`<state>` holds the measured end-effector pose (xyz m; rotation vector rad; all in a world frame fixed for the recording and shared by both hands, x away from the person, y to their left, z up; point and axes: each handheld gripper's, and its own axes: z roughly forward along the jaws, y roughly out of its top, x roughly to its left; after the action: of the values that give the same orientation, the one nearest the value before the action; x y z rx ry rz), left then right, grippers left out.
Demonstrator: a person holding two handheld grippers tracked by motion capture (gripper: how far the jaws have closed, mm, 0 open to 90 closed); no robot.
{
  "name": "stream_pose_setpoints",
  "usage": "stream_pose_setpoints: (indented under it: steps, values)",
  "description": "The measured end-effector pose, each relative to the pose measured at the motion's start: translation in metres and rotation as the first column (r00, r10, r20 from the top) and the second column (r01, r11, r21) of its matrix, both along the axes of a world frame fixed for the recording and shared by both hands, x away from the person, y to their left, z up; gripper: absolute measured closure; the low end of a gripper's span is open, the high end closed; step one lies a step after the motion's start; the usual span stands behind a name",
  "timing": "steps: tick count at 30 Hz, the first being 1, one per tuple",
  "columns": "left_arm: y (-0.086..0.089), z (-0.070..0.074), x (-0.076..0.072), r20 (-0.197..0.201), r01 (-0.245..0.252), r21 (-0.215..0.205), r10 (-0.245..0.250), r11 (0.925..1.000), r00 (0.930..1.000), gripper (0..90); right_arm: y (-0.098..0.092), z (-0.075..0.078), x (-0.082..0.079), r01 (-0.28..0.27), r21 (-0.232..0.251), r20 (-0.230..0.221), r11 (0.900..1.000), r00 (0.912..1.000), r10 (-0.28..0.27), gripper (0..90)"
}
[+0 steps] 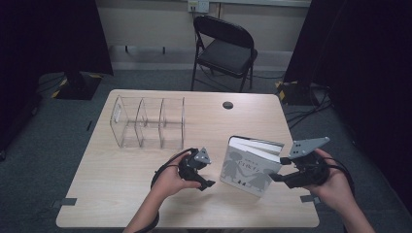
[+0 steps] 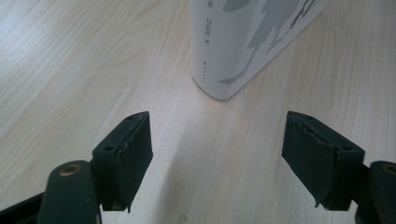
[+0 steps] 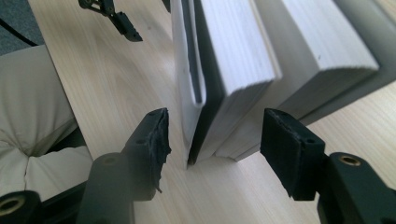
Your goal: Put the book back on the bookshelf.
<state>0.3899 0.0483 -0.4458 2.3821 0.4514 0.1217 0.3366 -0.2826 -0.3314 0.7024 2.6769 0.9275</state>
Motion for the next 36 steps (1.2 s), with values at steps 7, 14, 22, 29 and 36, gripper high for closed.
stream_pose_setpoints:
  steps: [7,14,22,29,36]
  values:
    - [-0.007,0.011,0.003,0.014,0.02,-0.009,-0.02,0.9998,0.9997,24.3,-0.006,-0.015,-0.004,0.031,0.001,-0.002,1.0,0.9995,-0.031,32.1]
    - [-0.008,0.021,0.004,0.004,0.022,-0.005,-0.022,0.9998,0.9998,24.4,-0.015,-0.033,-0.004,0.071,0.041,-0.044,0.997,0.9966,-0.069,23.8]
    - [-0.002,0.039,0.004,-0.002,0.022,0.055,-0.022,0.9982,0.9997,24.4,-0.029,-0.07,-0.006,0.134,0.034,-0.069,0.99,0.9889,-0.132,15.2]
    - [-0.001,0.046,0.003,-0.014,0.027,0.077,-0.026,0.9967,0.9996,24.4,-0.035,-0.121,-0.003,0.189,0.004,-0.087,0.982,0.9783,-0.188,13.9]
    - [-0.002,0.052,0.006,-0.021,0.037,0.092,-0.035,0.995,0.9992,24.5,-0.039,-0.148,0.0,0.298,0.013,-0.074,0.955,0.9523,-0.296,13.9]
